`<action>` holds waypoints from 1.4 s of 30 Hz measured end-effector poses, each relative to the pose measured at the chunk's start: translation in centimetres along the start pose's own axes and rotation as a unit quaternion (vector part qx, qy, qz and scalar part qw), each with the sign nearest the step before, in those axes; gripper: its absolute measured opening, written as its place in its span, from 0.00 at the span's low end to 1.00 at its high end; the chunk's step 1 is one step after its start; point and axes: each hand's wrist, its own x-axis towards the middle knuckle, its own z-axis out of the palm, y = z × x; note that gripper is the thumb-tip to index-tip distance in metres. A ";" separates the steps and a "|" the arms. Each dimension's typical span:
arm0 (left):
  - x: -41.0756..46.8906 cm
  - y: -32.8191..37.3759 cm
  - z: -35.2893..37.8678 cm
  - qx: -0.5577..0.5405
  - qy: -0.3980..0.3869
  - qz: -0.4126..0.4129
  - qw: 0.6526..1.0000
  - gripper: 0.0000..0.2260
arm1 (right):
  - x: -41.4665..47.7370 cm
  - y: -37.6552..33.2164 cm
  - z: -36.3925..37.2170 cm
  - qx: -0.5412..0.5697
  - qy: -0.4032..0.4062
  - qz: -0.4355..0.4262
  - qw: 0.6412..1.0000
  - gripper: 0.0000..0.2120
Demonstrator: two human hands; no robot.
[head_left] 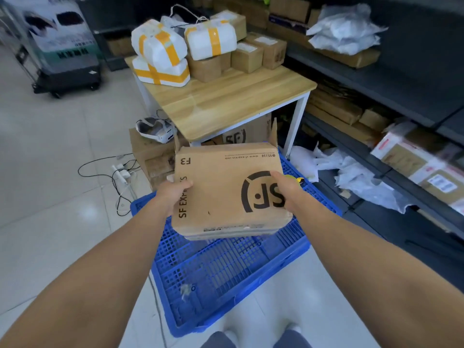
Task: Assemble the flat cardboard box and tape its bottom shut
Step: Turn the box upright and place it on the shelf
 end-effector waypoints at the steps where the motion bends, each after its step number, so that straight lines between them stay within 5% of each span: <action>1: -0.4 1.6 0.8 0.001 -0.005 0.025 1.000 0.17 | -0.5 -1.0 -0.7 0.002 0.011 -0.014 1.000 0.33; 6: -2.8 10.6 7.7 -0.001 -0.033 0.145 0.989 0.28 | -4.1 -6.8 -6.7 0.088 0.131 -0.108 0.982 0.26; 11: -7.5 17.5 18.7 -0.029 -0.105 0.254 0.961 0.21 | -9.0 -11.7 -16.6 0.153 0.248 -0.189 0.938 0.25; 15: -12.8 20.8 28.5 -0.032 -0.173 0.308 0.935 0.28 | -13.1 -12.6 -25.8 0.185 0.348 -0.232 0.889 0.22; 19: -18.4 21.4 37.8 -0.022 -0.248 0.349 0.903 0.20 | -16.7 -11.6 -34.9 0.222 0.422 -0.249 0.843 0.21; 31: -30.0 17.8 59.6 0.021 -0.411 0.366 0.835 0.20 | -21.9 -6.0 -55.4 0.319 0.551 -0.263 0.725 0.20; 42: -30.0 19.5 76.1 0.043 -0.484 0.361 0.796 0.20 | -16.9 -7.3 -67.5 0.351 0.586 -0.259 0.683 0.19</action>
